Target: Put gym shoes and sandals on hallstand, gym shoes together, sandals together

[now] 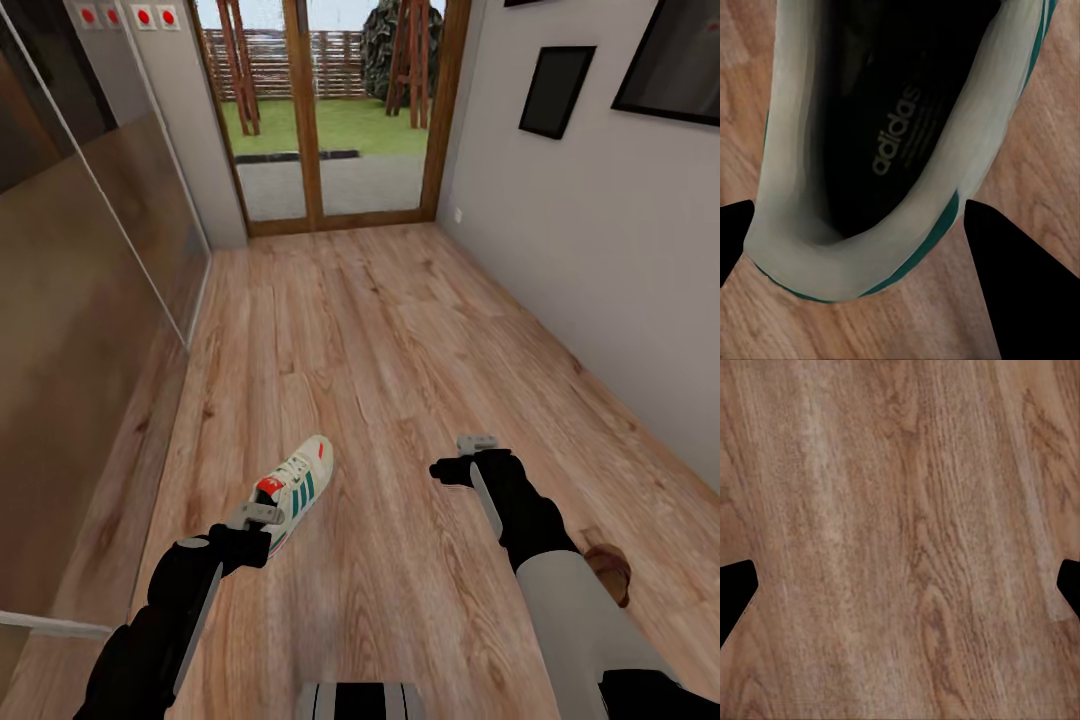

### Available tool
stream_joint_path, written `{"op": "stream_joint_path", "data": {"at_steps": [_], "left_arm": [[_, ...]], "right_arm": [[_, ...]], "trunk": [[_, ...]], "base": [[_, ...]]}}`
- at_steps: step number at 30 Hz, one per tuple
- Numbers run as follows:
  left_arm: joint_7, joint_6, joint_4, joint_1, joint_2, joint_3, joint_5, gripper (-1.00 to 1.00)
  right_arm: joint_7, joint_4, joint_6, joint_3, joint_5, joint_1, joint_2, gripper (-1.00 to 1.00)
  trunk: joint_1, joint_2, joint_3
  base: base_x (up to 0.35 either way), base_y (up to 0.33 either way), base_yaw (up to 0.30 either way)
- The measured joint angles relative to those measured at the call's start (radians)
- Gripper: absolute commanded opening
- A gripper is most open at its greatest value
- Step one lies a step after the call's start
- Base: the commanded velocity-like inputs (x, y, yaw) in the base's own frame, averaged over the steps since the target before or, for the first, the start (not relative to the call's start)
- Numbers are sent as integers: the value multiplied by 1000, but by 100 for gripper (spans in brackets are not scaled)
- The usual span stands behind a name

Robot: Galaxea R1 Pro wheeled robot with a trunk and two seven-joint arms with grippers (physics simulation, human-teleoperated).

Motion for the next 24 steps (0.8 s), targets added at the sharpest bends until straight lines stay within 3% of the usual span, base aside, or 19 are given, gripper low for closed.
{"op": "stream_joint_path", "data": {"at_steps": [6,24], "left_arm": [[0,0,0,0,0,0,0,-100],[0,0,0,0,0,2,0,-100]], "right_arm": [[0,0,0,0,0,0,0,100],[0,0,0,0,0,0,0,100]], "trunk": [[0,0,5],[0,0,25]], "base": [[144,13,-189],[4,0,-211]]}}
